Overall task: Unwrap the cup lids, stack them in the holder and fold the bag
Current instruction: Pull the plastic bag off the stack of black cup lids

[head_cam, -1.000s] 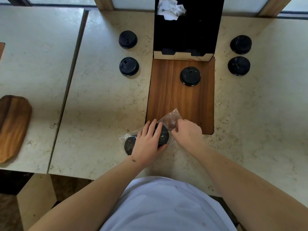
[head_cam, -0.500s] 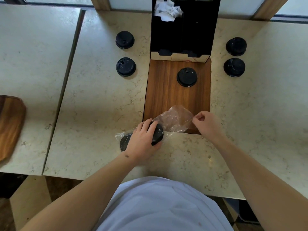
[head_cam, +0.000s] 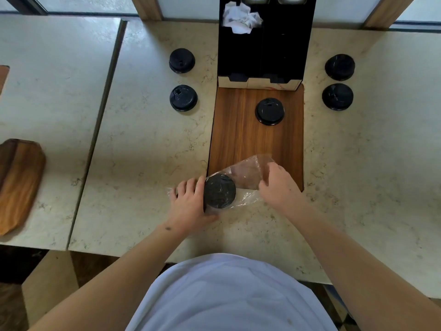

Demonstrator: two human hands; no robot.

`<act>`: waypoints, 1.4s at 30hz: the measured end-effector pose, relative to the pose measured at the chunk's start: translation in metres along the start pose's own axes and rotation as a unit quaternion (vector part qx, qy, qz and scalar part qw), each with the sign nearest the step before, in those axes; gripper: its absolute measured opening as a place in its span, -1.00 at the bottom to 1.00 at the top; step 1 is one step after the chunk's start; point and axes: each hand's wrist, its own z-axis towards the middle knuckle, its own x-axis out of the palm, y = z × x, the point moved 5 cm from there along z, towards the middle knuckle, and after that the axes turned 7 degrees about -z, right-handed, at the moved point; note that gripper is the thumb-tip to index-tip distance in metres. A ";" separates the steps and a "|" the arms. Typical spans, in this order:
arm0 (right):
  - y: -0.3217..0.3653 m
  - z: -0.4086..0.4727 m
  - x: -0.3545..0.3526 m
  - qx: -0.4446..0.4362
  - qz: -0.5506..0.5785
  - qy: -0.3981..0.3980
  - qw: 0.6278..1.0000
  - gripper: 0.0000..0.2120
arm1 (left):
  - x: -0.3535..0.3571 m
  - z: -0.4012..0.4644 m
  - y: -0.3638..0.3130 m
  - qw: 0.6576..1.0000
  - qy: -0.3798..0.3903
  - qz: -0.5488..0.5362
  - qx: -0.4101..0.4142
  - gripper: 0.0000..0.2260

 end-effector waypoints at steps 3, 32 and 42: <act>-0.010 0.013 0.005 0.051 0.039 0.042 0.997 -0.59 | -0.004 0.002 -0.002 0.999 -0.019 -0.020 -0.022 -0.15; -0.011 0.008 0.036 0.084 0.265 0.223 0.934 -0.87 | 0.003 0.002 -0.023 0.993 -0.043 -0.097 0.059 -0.37; -0.001 0.014 0.031 0.095 0.250 0.198 0.943 -0.81 | 0.003 -0.004 -0.011 0.992 -0.079 -0.072 0.062 -0.35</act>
